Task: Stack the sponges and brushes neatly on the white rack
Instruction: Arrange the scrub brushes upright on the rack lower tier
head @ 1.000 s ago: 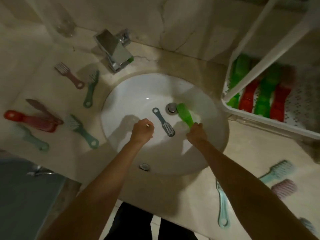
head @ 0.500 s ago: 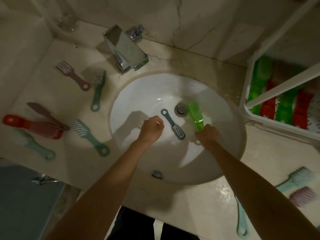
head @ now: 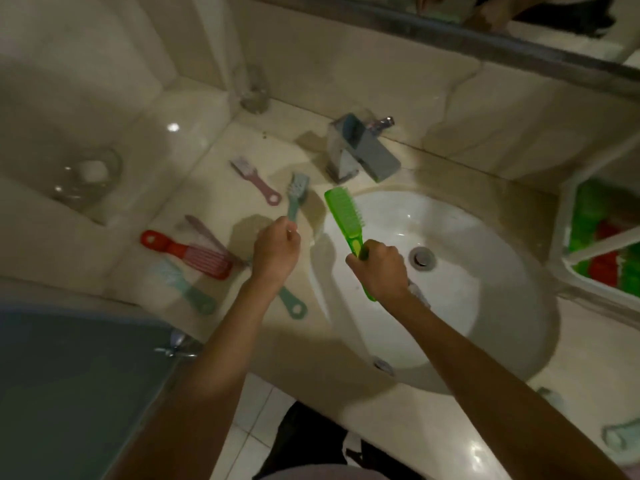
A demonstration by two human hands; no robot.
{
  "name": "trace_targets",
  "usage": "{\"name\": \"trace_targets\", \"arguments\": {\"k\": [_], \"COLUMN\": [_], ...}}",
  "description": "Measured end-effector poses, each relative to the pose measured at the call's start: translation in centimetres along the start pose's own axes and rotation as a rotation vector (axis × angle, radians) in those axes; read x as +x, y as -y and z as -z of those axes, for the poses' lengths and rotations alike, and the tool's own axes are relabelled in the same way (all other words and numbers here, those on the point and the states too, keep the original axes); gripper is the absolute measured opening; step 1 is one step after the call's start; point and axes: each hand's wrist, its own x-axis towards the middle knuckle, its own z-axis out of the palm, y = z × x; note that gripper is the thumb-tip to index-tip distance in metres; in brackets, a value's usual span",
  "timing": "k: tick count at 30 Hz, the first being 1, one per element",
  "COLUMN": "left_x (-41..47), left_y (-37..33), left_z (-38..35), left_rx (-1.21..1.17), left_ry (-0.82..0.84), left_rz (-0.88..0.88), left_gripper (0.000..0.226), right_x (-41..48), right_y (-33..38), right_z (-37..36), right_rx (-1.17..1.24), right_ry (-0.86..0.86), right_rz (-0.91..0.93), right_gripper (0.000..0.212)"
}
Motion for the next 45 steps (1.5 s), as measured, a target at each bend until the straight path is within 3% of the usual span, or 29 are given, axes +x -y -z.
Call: {"name": "trace_targets", "arguments": {"k": [8,13,18,25,33,40,45], "left_x": [1.5,3.1,3.6,5.1,4.3,-0.7,-6.7], "left_y": [9.5,11.9,12.4,10.4,2.7,-5.4,-11.3], "left_z": [6.7,8.1,8.4,9.0,9.6,2.6,-5.6], "left_rx": [0.413,0.597,0.677,0.843,0.712,0.244,0.095], "left_ry": [-0.048,0.111,0.250,0.192,0.065,0.176,0.317], "left_rz": [0.038,0.005,-0.062,-0.200,-0.238,-0.251,-0.263], "left_gripper": [0.039,0.043,0.067,0.051,0.052,0.072,0.066], "right_x": [-1.3,-0.5,-0.2,0.5,1.2,-2.2,-6.3], "right_y": [7.0,8.9,9.6,8.8,6.4,-1.6,-9.9], "right_z": [-4.8,-7.0,-7.6,-5.5,-0.9,4.9,8.5], "right_rx": [-0.046,-0.089,-0.108,-0.130,-0.139,-0.075,0.026], "right_ry": [0.194,0.220,0.240,0.210,0.006,-0.199,-0.335], "right_rz": [0.126,0.167,0.174,0.132,0.123,0.038,-0.131], "right_gripper": [0.030,0.034,0.031,0.026,0.028,0.024,0.026]}}
